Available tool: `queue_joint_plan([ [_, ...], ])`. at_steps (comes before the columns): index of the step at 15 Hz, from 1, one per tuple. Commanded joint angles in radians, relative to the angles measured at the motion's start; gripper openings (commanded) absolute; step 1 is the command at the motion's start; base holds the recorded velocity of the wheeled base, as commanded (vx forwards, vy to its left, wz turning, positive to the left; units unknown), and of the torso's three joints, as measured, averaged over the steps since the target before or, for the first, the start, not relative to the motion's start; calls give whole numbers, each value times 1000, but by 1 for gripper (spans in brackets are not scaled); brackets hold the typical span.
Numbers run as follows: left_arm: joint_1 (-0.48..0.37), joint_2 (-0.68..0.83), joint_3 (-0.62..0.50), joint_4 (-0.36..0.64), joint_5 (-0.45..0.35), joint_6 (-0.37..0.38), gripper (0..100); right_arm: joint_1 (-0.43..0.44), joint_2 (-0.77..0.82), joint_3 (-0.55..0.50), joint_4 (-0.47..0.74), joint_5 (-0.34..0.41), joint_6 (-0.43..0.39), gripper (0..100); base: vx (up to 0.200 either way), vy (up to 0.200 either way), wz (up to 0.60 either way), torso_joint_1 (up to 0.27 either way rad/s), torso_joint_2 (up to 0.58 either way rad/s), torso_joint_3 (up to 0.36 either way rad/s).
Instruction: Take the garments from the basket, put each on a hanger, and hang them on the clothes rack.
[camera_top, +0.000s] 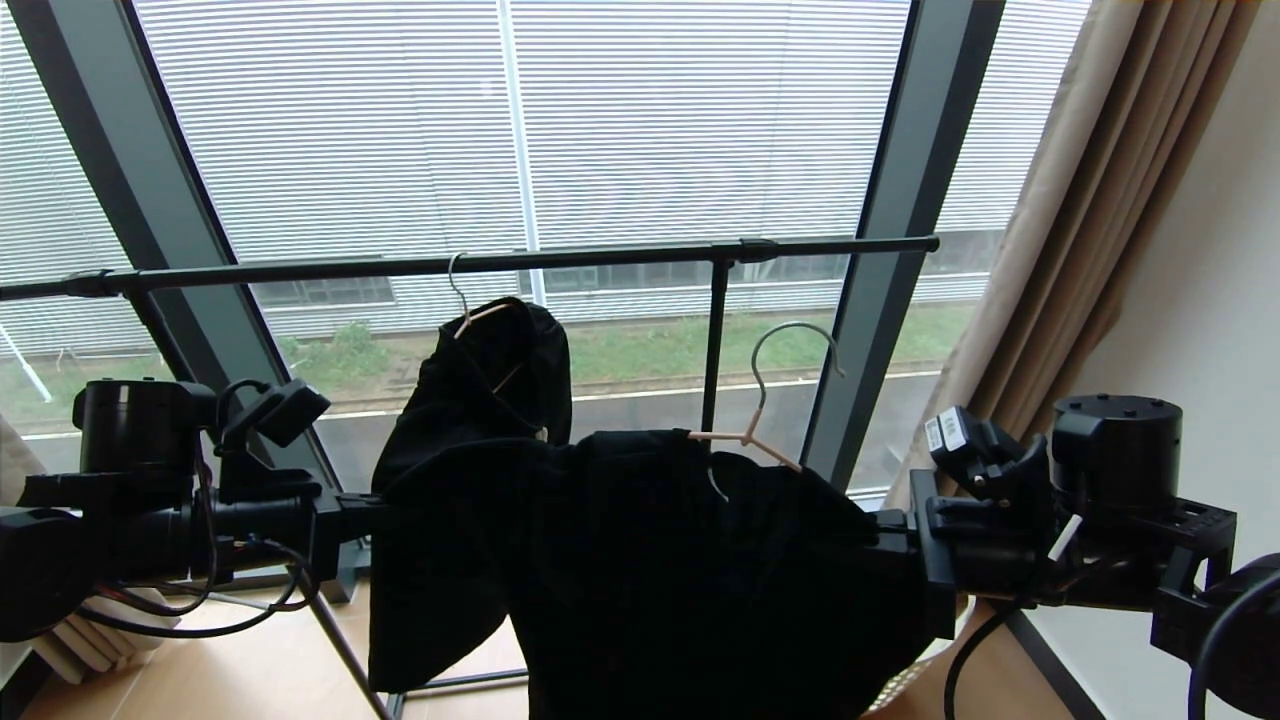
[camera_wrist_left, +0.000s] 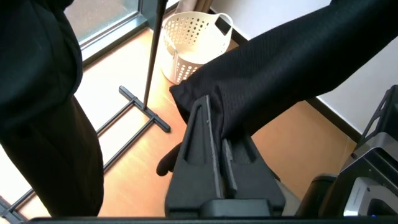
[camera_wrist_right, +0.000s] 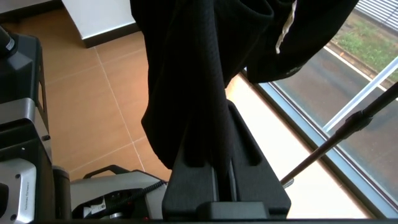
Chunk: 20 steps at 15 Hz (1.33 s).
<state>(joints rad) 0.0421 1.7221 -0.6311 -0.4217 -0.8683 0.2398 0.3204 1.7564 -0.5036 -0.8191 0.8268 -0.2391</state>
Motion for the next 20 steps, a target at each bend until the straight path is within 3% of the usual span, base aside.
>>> queue_joint_plan([
  [1, 8, -3, -1, 0, 0, 0, 0, -24, 8, -4, -2, 8, 0, 0, 0, 0, 0, 0, 0, 0],
  [12, 154, -21, 31, 0, -1, 1, 0, -86, 6, -10, -2, 40, 0, 0, 0, 0, 0, 0, 0, 0],
  [20, 214, -22, 56, -2, -18, 3, 0, -110, 9, -18, -2, 68, 0, 0, 0, 0, 0, 0, 0, 0],
])
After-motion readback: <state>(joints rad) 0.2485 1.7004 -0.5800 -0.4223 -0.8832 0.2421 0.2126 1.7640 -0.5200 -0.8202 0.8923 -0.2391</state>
